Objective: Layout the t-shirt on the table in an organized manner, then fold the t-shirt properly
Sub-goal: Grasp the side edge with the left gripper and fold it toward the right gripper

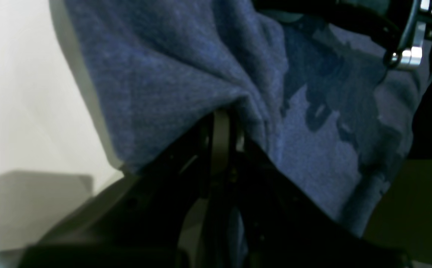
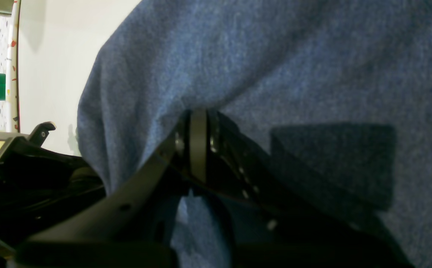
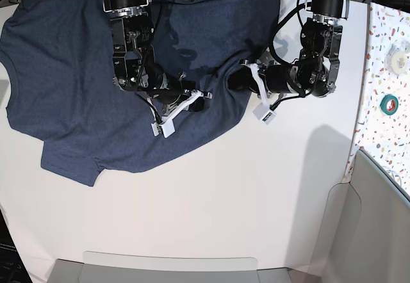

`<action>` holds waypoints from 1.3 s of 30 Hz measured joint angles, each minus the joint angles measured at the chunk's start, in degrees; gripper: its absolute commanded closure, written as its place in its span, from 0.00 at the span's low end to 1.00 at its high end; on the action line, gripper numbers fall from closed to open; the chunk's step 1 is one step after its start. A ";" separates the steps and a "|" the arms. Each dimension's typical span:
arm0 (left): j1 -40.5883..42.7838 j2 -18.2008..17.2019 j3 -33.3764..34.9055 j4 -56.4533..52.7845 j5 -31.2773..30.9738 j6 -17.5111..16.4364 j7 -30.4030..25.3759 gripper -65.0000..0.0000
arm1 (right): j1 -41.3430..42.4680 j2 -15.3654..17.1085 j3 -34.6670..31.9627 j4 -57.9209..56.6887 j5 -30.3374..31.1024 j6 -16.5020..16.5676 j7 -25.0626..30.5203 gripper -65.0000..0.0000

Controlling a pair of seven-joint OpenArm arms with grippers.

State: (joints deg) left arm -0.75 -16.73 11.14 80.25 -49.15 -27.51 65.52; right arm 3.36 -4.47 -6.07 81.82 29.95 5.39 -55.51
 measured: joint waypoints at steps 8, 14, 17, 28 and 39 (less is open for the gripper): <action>0.46 -4.09 -1.75 -0.31 0.46 8.15 -5.27 0.99 | 0.00 0.02 0.04 0.00 0.00 0.00 -0.13 1.00; 0.76 -4.13 4.35 0.09 0.76 13.33 -9.64 0.99 | 0.00 0.46 -0.02 0.00 0.31 0.17 -0.15 1.00; 0.39 -4.22 8.52 0.24 0.61 13.66 -11.52 0.97 | 0.00 0.46 -0.02 0.00 0.26 0.17 -0.15 1.00; 0.13 -4.81 12.41 0.55 -0.87 12.46 -12.98 0.85 | 0.00 0.63 -0.02 0.00 0.46 0.20 -0.20 1.00; 1.44 -8.57 13.25 -4.09 -3.19 8.98 -21.09 0.92 | 0.13 0.79 -0.02 0.00 0.46 0.22 -0.17 1.00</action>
State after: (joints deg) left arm 0.69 -25.30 24.38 76.16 -52.34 -18.52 44.42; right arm 3.49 -3.68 -6.09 81.82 30.41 5.61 -55.68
